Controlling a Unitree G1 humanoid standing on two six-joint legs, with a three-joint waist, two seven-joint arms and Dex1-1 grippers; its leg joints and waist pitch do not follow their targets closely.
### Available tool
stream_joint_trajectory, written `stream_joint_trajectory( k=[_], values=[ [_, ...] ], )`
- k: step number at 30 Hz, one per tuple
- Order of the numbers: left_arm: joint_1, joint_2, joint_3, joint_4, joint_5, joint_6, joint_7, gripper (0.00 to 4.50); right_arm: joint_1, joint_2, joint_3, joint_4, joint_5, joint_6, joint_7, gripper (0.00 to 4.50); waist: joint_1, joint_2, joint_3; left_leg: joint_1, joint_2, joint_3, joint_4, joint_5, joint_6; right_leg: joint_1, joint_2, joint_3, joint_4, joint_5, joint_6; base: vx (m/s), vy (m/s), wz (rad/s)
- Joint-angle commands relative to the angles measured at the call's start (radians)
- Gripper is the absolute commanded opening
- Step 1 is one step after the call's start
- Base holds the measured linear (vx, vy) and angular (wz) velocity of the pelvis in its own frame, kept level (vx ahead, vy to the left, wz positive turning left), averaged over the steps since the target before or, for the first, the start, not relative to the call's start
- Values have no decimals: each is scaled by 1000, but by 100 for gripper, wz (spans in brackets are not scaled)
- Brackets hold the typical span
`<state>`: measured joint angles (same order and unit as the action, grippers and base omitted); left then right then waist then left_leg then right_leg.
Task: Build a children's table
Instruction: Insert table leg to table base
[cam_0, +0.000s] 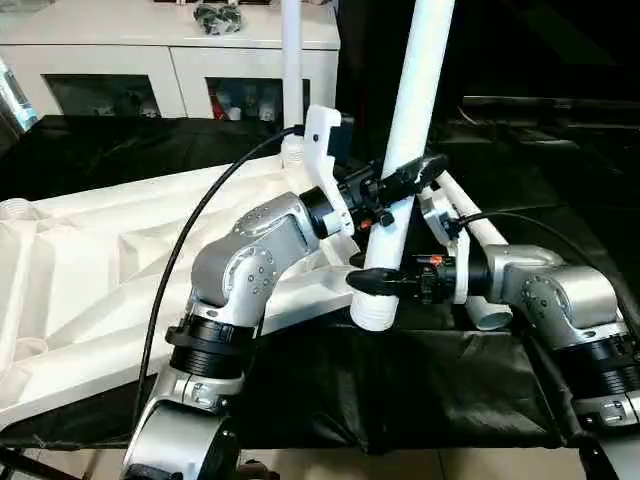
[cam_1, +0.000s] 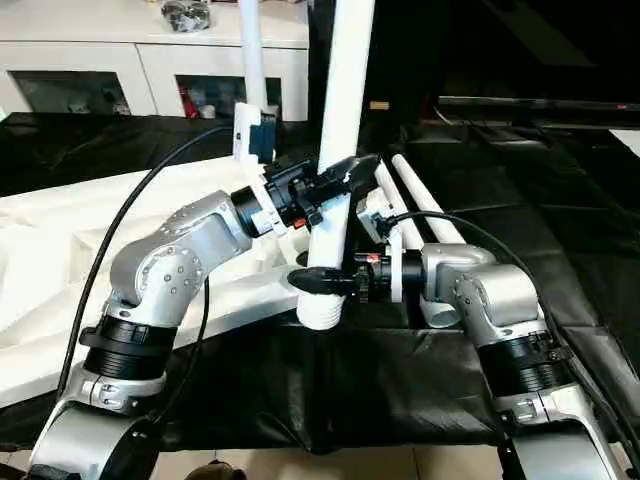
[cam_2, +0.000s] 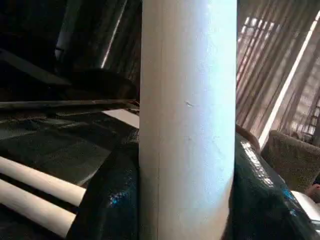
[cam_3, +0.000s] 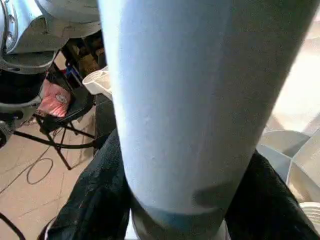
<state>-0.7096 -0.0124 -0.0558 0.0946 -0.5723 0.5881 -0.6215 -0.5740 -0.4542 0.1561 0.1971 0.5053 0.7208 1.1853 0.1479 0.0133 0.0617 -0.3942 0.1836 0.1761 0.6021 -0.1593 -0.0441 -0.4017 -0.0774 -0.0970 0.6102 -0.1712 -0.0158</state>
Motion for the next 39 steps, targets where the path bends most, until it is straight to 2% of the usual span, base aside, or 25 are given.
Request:
stream_joint_trajectory(
  k=[1, 6, 7, 8, 10, 11, 14, 19, 21, 22, 24, 25, 26, 27, 28, 29, 30, 31, 32, 33, 35, 39],
  values=[
    [-13, -4, -13, -22, -3, 0, -34, 182, 3, -14, 4, -4, -9, 18, 0, 192, 3, -13, -80, 19, 50, -19, -62, -186, 30, 57, -79, 52, -80, -259, -157, 0, 0, 0],
    [-22, -3, -16, -11, 8, -6, -16, 182, 18, -1, 5, -5, -25, -12, -24, 192, 3, -12, -80, 20, 50, -19, -62, -191, 28, 56, -79, 53, -81, -260, -159, 0, 0, 0],
    [-29, -9, -3, 0, 11, -9, 7, 238, 21, 9, -2, -1, -29, -24, -41, 192, 2, -11, -80, 20, 50, -19, -62, -192, 26, 56, -80, 53, -81, -260, -159, 0, 0, 0],
    [-32, -12, 4, 4, 5, -8, 10, 252, 22, 13, -4, 1, -30, -29, -47, 191, 2, -9, -80, 19, 50, -19, -61, -192, 25, 56, -80, 52, -81, -261, -159, 0, 0, 0],
    [-38, -13, 19, 6, -10, -10, 4, 252, 23, 30, -18, 13, -36, -53, -76, 191, 1, -14, -81, 19, 49, -18, -62, -192, 25, 57, -79, 52, -81, -260, -158, 0, 0, 0],
    [-40, -11, 20, 5, -7, -18, 3, 252, 22, 39, -27, 21, -39, -64, -93, 191, 2, -13, -81, 19, 48, -19, -61, -188, 24, 56, -80, 52, -82, -261, -159, 0, 0, 0],
    [-49, -9, 35, 11, 12, -53, 26, 295, 12, 84, -72, 51, -52, -106, -191, 191, -1, -12, -80, 19, 48, -19, -63, -197, 17, 55, -81, 52, -82, -272, -157, 0, 0, 0],
    [-64, 28, 75, 15, 28, -77, 42, 297, 6, 136, -118, 87, -85, -174, -334, 191, -3, -8, -81, 22, 48, -20, -64, -196, 5, 53, -80, 52, -80, -267, -152, 0, 0, 0],
    [-59, 60, 68, 13, 50, -83, 28, 297, 4, 153, -133, 105, -101, -201, -388, 191, -6, -7, -81, 23, 48, -19, -66, -200, 0, 51, -79, 52, -79, -263, -151, 0, 0, 0],
    [-49, 88, 53, 22, 78, -88, 17, 297, 0, 162, -142, 123, -118, -230, -428, 191, -7, -7, -82, 23, 48, -20, -66, -197, -1, 53, -79, 53, -77, -257, -149, 0, 0, 0],
    [-9, 181, -20, 54, 182, -139, -33, 297, -11, 177, -159, 174, -168, -290, -521, 191, -12, -6, -80, 25, 47, -20, -70, -199, -11, 49, -77, 53, -77, -267, -131, 0, 0, 0],
    [-9, 181, -20, 54, 182, -139, -33, 297, -11, 177, -159, 174, -168, -290, -521, 191, -11, -5, -81, 25, 46, -22, -71, -203, -13, 49, -78, 53, -78, -275, -127, 0, 0, 0],
    [19, 235, -79, 69, 246, -180, -72, 297, -14, 180, -161, 192, -191, -331, -551, 191, -13, -1, -81, 28, 49, -21, -72, -211, -25, 47, -78, 55, -77, -269, -121, 0, 0, 0],
    [39, 265, -113, 78, 276, -204, -102, 297, -14, 185, -166, 202, -198, -353, -565, 191, -14, -8, -81, 26, 47, -20, -73, -209, -23, 48, -78, 55, -78, -266, -117, 0, 0, 0],
    [58, 289, -144, 89, 300, -220, -126, 297, -14, 189, -171, 207, -200, -367, -575, 191, -13, -4, -82, 28, 48, -20, -73, -210, -26, 47, -78, 56, -73, -261, -120, 0, 0, 0],
    [64, 299, -157, 95, 312, -230, -133, 297, -14, 191, -172, 209, -202, -373, -579, 191, -15, -1, -81, 28, 48, -19, -73, -210, -26, 46, -77, 57, -73, -249, -125, 0, 0, 0],
    [72, 310, -174, 103, 328, -242, -141, 297, -14, 193, -174, 211, -205, -380, -584, 191, -13, -5, -83, 28, 49, -19, -73, -201, -23, 47, -79, 58, -69, -224, -135, 0, 0, 0],
    [81, 321, -193, 111, 341, -250, -153, 297, -14, 193, -172, 213, -208, -386, -586, 191, -14, -3, -84, 28, 49, -17, -72, -198, -23, 48, -78, 59, -66, -212, -142, 0, 0, 0],
    [104, 347, -242, 139, 381, -279, -183, 297, -12, 194, -167, 218, -218, -403, -592, 191, -11, -1, -84, 30, 50, -17, -71, -198, -18, 45, -79, 59, -67, -201, -152, 0, 0, 0],
    [118, 358, -273, 161, 400, -293, -208, 297, -11, 194, -162, 221, -225, -410, -595, 191, -11, -3, -82, 27, 50, -18, -73, -201, -14, 47, -79, 59, -68, -204, -152, 0, 0, 0],
    [130, 365, -306, 199, 425, -314, -233, 297, -12, 198, -160, 228, -231, -421, -600, 191, -13, -1, -81, 29, 50, -16, -74, -215, -21, 46, -80, 60, -68, -219, -151, 0, 0, 0],
    [133, 360, -330, 284, 472, -366, -243, 297, -14, 207, -163, 238, -231, -434, -595, 191, -15, -3, -80, 28, 48, -17, -75, -239, -24, 48, -83, 60, -75, -255, -147, 0, 0, 0]
  ],
)
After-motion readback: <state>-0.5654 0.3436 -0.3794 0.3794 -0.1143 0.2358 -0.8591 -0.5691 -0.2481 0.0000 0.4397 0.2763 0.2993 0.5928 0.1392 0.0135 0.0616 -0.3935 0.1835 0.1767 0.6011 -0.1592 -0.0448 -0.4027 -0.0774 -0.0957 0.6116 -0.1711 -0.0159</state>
